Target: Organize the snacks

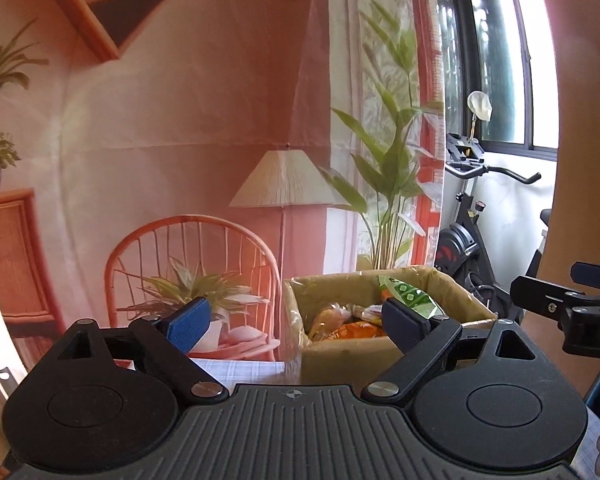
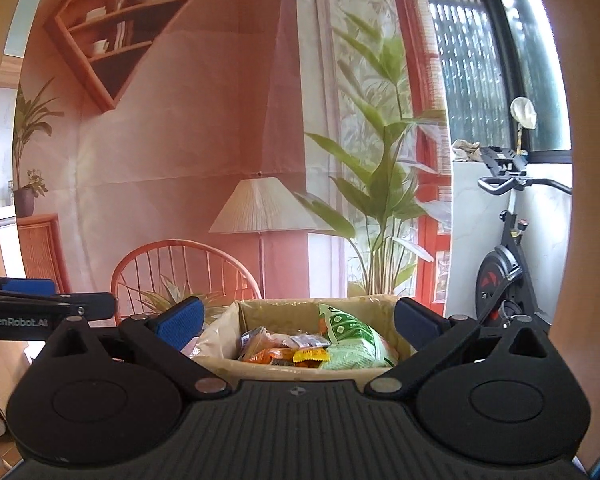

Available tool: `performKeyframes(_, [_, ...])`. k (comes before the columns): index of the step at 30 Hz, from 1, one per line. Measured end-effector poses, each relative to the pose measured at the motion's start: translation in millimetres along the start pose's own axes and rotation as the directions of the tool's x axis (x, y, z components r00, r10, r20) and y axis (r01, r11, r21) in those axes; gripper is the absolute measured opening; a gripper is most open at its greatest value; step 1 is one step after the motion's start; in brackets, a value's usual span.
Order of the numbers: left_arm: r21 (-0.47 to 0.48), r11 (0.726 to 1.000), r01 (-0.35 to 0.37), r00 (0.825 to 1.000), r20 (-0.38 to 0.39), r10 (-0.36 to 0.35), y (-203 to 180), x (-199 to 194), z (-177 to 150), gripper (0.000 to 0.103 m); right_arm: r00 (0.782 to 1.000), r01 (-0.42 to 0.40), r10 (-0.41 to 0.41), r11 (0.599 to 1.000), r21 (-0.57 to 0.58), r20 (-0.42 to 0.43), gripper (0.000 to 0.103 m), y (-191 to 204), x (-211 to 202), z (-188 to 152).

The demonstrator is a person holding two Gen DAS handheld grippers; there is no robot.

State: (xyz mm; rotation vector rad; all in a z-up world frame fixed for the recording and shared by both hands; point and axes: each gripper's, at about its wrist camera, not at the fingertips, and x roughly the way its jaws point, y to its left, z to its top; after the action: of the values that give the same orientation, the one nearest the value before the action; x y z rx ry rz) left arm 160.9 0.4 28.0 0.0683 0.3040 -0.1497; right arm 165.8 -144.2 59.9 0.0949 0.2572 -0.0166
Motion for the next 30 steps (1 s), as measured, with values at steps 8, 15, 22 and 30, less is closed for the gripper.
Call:
performKeyframes(8, [-0.010, 1.000, 0.001, 1.000, 0.011, -0.001, 7, -45, -13, 0.094, 1.000, 0.004, -0.004, 1.000, -0.010, 0.012, 0.103, 21, -41, -6])
performKeyframes(15, [0.001, 1.000, -0.027, 0.999, 0.022, 0.027, 16, -66, -12, 0.094, 1.000, 0.001, -0.001, 1.000, 0.009, 0.025, 0.103, 30, -65, -5])
performKeyframes(22, [-0.034, 0.999, -0.039, 0.999, 0.026, 0.039, 25, -75, -12, 0.094, 1.000, 0.007, -0.008, 1.000, 0.023, 0.019, 0.103, 34, -68, -2])
performKeyframes(30, [-0.040, 0.999, -0.032, 0.999, 0.025, 0.033, 24, -78, -15, 0.095, 1.000, 0.005, -0.005, 1.000, 0.020, 0.006, 0.103, 34, -68, -4])
